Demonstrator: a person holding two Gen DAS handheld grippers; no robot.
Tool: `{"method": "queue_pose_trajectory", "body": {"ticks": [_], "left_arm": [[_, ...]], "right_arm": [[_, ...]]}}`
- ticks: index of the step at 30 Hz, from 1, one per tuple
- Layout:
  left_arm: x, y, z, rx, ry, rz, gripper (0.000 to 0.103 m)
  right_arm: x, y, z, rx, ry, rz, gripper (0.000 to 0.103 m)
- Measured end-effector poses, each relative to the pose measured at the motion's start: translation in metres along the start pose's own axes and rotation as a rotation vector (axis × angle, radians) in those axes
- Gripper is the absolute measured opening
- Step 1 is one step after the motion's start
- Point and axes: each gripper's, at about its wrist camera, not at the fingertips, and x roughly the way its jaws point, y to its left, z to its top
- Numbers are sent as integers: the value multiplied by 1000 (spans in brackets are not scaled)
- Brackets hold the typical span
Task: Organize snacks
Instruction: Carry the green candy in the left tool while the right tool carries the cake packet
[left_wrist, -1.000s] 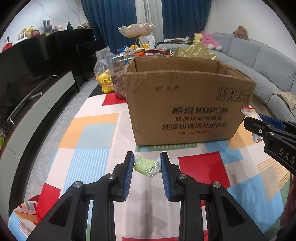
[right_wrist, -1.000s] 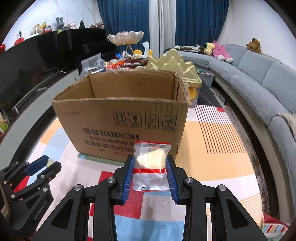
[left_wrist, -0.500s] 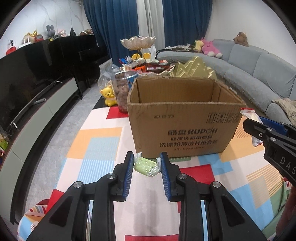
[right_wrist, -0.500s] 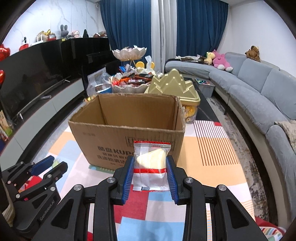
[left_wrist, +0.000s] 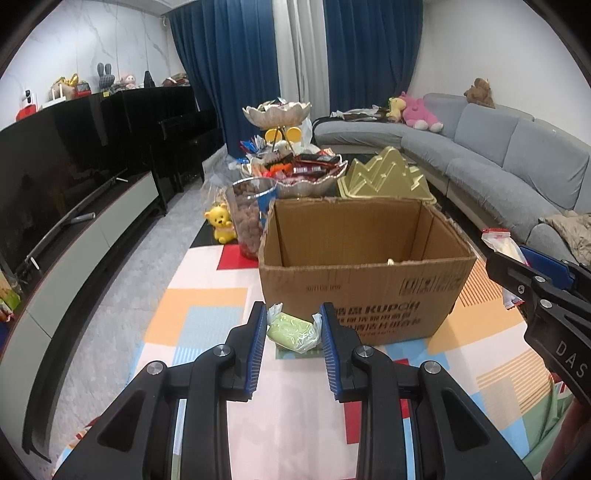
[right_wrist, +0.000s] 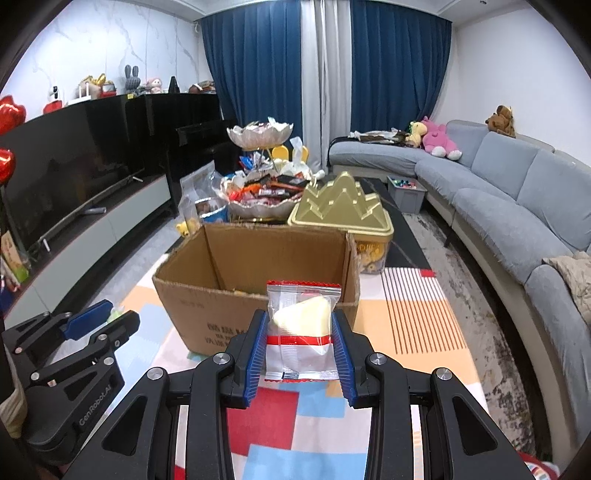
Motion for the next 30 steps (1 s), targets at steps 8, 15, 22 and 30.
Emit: {"method": "queue_pose_trajectory", "body": {"ticks": [8,15,22,30], "left_arm": [[-6,-3,23,10,-33,-1,29],[-9,-5,39,13,-55,-8,29],[-6,-4,54,10,-69,-4,29],[7,-7,72,7,-71,-18,29]], "right_arm": [[-8,-3,15,0,-35,-4,36],[-10,-2,26,-6,-56,-4,36],[-5,0,35,-14,-62,8,36],[10,-5,51,-2,-63,13,36]]}}
